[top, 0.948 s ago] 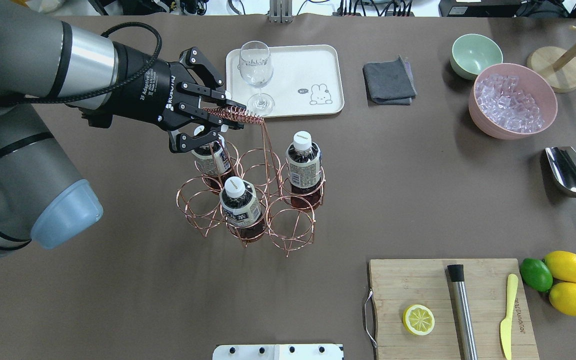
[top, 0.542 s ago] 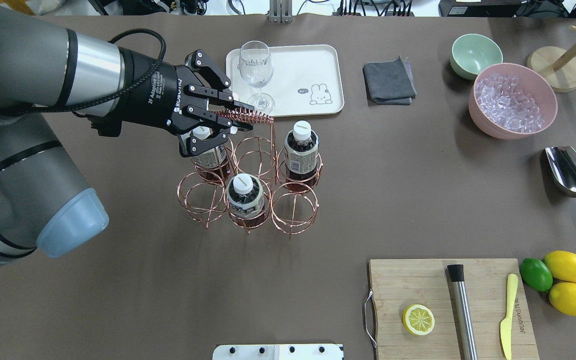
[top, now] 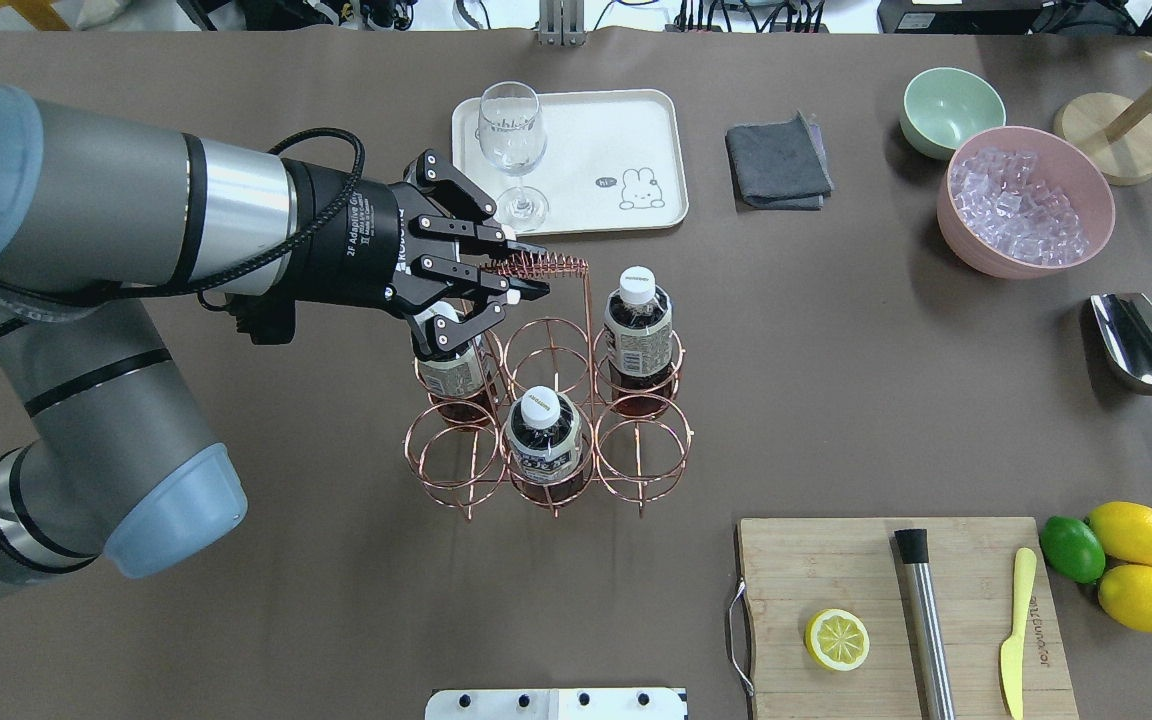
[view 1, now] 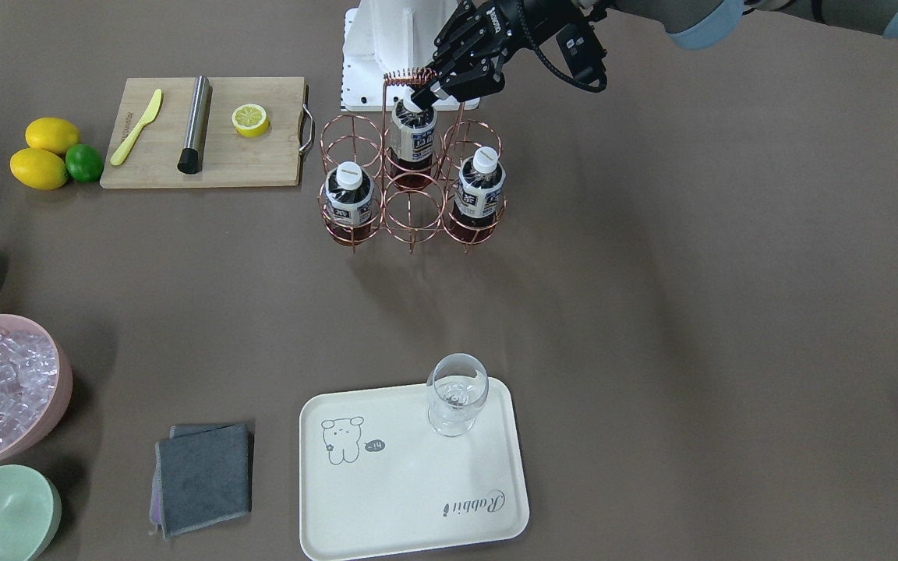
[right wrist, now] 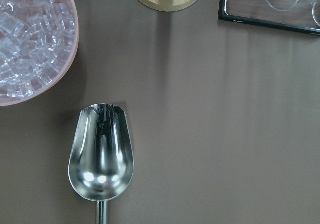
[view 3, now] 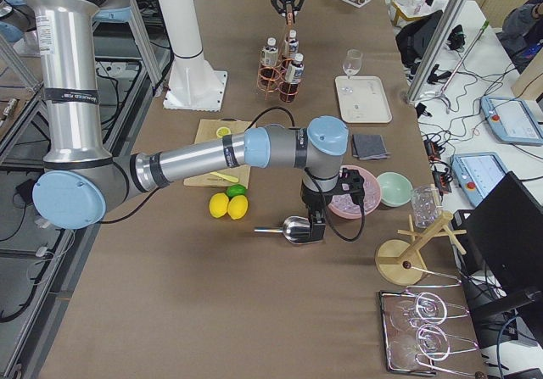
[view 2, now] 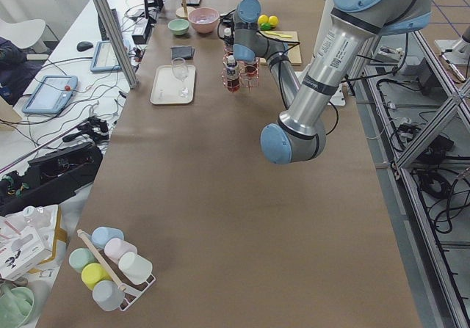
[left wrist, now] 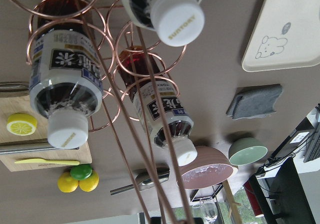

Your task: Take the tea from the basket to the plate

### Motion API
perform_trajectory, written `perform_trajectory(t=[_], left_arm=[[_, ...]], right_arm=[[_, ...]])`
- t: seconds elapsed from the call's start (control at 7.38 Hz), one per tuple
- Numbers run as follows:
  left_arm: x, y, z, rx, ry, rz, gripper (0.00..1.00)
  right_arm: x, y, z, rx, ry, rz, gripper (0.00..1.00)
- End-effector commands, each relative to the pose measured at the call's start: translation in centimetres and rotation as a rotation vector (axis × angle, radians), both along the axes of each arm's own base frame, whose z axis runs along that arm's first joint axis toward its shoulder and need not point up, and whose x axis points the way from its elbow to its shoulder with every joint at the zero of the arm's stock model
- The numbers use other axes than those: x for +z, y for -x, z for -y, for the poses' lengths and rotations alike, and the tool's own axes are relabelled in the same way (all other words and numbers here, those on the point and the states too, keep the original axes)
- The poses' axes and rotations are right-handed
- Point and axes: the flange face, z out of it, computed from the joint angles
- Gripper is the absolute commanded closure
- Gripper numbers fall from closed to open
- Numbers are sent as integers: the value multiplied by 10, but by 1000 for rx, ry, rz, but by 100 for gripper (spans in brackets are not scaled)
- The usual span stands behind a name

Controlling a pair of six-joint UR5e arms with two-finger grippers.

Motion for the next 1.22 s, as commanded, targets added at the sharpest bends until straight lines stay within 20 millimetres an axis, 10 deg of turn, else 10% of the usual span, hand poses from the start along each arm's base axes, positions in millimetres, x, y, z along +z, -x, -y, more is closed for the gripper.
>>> perform_trajectory(t=[0.0, 1.08], left_arm=[[12, -7, -10, 26, 46, -15, 100], [33, -25, -27, 65, 82, -3, 100]], right_arm=[[-5, 1, -7, -2, -9, 12, 0], [3, 3, -11, -6, 9, 10, 0]])
